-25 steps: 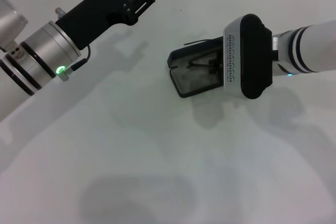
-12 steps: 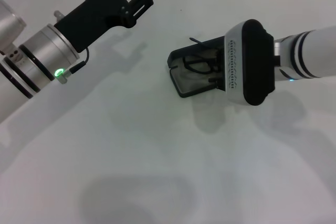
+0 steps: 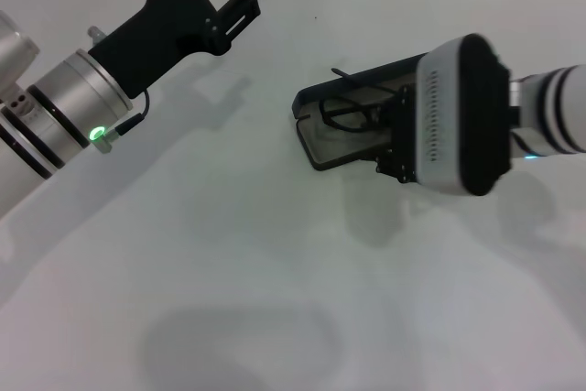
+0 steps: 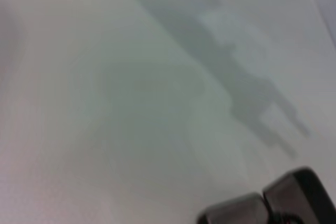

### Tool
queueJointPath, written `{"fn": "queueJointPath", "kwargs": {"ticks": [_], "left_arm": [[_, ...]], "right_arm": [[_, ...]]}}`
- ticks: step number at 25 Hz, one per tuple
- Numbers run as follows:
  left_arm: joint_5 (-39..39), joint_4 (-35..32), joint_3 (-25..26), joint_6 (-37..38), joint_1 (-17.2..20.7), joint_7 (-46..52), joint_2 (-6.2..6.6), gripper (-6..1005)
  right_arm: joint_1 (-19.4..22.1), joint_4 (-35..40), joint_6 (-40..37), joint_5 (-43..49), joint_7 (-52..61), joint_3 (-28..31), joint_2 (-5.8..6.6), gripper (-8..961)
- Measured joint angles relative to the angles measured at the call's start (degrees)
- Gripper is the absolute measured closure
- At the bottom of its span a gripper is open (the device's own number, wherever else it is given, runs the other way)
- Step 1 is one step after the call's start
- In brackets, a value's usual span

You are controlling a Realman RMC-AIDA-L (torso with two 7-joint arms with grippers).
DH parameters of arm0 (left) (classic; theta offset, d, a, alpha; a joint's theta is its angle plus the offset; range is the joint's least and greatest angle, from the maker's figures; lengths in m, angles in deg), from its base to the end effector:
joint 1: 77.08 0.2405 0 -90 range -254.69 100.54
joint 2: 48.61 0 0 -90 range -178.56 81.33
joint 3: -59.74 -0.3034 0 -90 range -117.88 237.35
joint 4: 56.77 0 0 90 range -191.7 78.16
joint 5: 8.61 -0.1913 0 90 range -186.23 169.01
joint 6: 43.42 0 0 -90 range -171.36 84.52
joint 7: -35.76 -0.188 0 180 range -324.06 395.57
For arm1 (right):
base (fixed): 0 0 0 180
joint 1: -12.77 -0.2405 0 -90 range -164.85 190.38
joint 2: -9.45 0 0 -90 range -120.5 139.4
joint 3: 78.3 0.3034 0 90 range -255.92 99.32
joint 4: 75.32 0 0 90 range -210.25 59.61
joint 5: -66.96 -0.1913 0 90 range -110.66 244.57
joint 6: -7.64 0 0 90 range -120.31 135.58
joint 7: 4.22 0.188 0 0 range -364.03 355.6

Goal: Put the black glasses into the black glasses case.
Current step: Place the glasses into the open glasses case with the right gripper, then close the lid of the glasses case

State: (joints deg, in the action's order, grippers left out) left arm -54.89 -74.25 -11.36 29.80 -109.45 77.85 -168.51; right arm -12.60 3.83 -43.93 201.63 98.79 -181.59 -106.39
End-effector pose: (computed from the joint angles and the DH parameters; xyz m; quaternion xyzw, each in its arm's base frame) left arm -0.2207 0.4053 -0.0615 -0.8265 -0.1378 -0.4235 0.3443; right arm 0.2031 0.3746 -0.1117 -0.9576 -0.1511 -0.0977 0.2251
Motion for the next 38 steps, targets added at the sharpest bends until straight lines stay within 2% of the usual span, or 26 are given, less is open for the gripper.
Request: {"fn": "queueJointPath", "kwargs": {"ticks": [4,9,13,15,20,23,33,38], "left_arm": [[-0.31,0.0,0.0,0.0,0.03,0.0,0.01,452],[-0.5,-0.01,0.0,0.0,-0.13,0.08,0.01,452],[-0.63,-0.01,0.0,0.0,-0.89,0.02,-0.16,452],[-0.65,-0.01,0.0,0.0,-1.1,-0.14,-0.22,452],[-0.66,-0.01,0.0,0.0,-0.98,-0.34,-0.25,452],[-0.67,0.02,0.0,-0.01,-1.12,-0.4,-0.31,452],[-0.67,0.08,0.0,-0.01,-1.79,-0.44,-0.34,453],[-0.66,0.08,0.0,-0.01,-2.01,-0.47,-0.34,453]], "right_arm": [[2.59,2.68,-6.86,-9.08,-6.42,6.49,-0.2,640],[4.21,0.36,-11.36,-19.59,-11.92,19.43,-0.11,640],[4.08,-3.48,-14.01,-21.62,-13.6,28.35,0.08,640],[3.19,-5.12,-15.1,-21.72,-13.96,30.68,0.15,640],[-0.81,-8.09,-15.72,-20.78,-14.06,31.15,0.26,640],[-6.11,-12.0,-16.71,-19.32,-13.85,31.4,0.33,639],[-12.81,-20.51,-14.99,-15.97,-14.21,29.9,0.05,628],[-15.94,-24.7,-13.91,-15.82,-14.35,28.41,0.15,526]]}}
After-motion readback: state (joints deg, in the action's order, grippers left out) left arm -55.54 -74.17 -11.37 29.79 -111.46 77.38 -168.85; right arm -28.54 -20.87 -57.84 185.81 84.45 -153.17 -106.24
